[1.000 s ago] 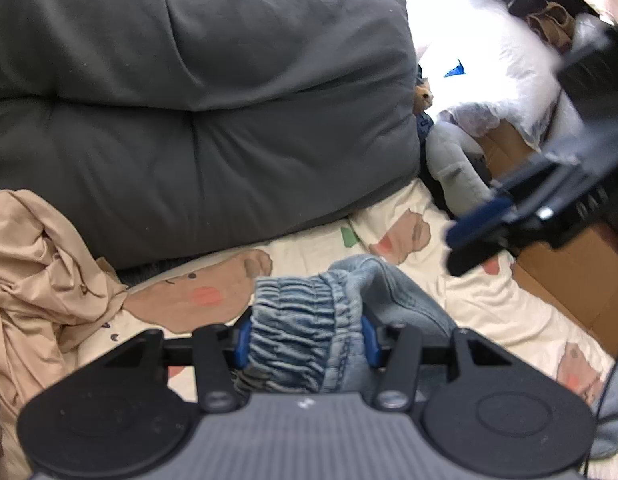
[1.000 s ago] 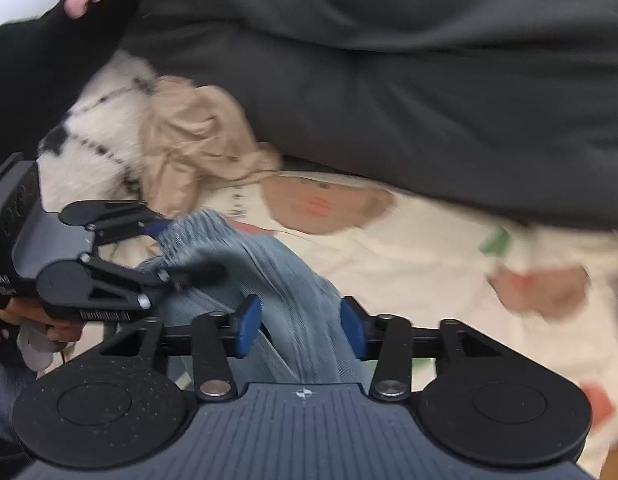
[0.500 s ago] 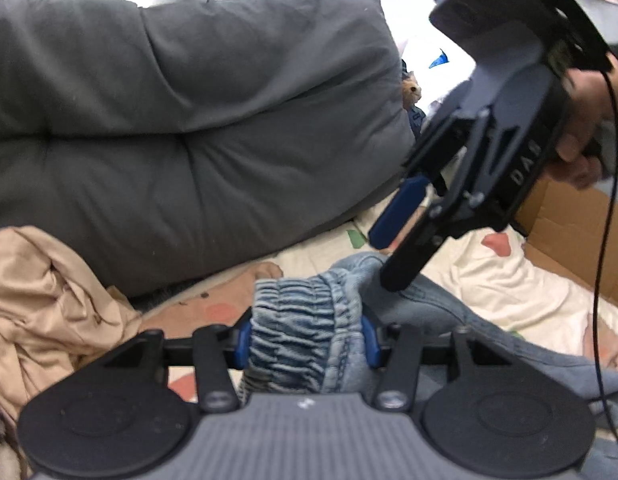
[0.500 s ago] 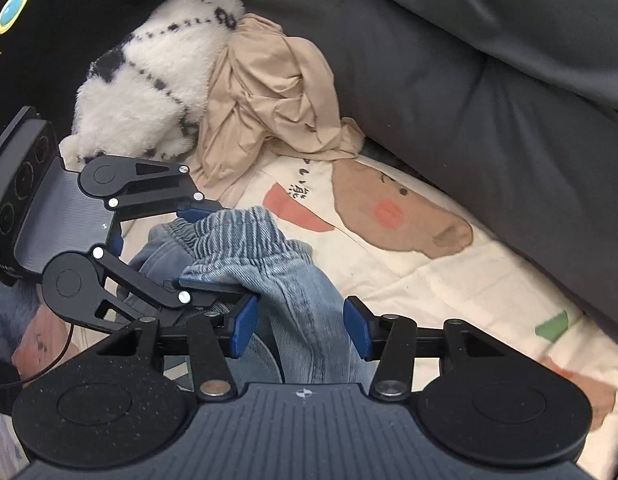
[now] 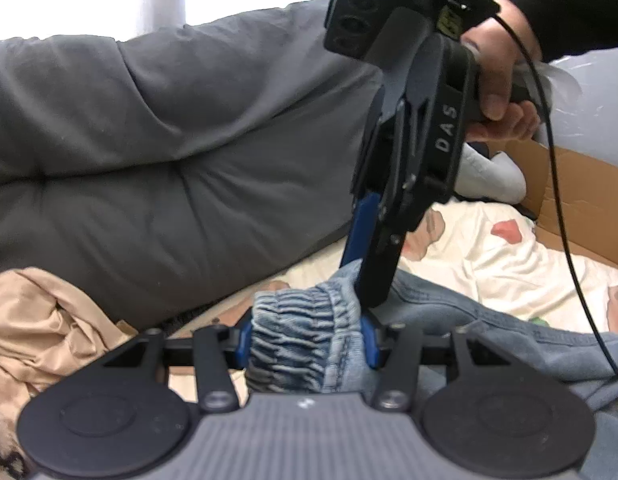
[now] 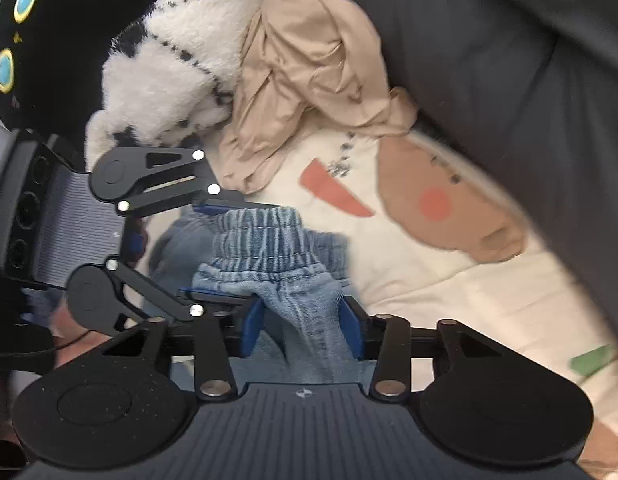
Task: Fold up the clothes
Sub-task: 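Grasp the elastic waistband with the right gripper while the left gripper releases it, then grasp the waistband edge with the left gripper beside the right gripper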
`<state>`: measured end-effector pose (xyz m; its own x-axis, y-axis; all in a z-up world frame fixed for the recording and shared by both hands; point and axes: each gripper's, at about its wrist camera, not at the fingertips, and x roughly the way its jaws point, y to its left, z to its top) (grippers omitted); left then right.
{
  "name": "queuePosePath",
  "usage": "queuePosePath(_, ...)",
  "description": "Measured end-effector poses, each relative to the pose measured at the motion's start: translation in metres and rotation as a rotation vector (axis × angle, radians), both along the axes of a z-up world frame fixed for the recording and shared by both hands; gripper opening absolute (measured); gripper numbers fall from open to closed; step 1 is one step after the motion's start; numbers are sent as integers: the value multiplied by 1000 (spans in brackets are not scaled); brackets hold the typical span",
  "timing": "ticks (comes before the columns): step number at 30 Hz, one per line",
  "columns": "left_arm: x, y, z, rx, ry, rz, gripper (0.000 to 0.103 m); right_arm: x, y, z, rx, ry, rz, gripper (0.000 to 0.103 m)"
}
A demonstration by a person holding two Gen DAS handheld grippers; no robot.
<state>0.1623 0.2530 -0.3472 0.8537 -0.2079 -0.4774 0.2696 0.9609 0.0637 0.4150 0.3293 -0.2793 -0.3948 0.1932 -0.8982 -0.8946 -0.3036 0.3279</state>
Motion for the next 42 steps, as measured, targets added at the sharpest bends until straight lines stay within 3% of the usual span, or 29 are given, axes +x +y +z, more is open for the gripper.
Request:
queuePosePath(3, -2, 4, -3, -2, 11, -14, 53, 1, 3, -11, -42, 40, 17, 20)
queuePosePath(7, -6, 7, -3, -11, 31, -30, 54, -4, 2, -17, -58, 49, 65, 12)
queuePosePath(15, -15, 10, 10, -22, 91, -74, 55, -15, -1, -12, -45, -38, 126, 12)
queuePosePath(19, -21, 22, 20, -74, 105, -48, 57, -6, -4, -8, -29, -116, 94, 11)
queuePosePath(31, -55, 78, 2, -74, 252, 229, 55, 29, -34, 1, -63, -394, -167, 11)
queuePosePath(35, -66, 93, -6, -108, 306, 326, 53, 37, -31, -11, -77, -501, -255, 11)
queuePosePath(39, -72, 101, -16, -124, 348, 411, 52, 44, -33, -22, -73, -542, -284, 10)
queuePosePath(42, -67, 108, -26, -162, 385, 489, 45, 51, -38, -29, -83, -556, -313, 10)
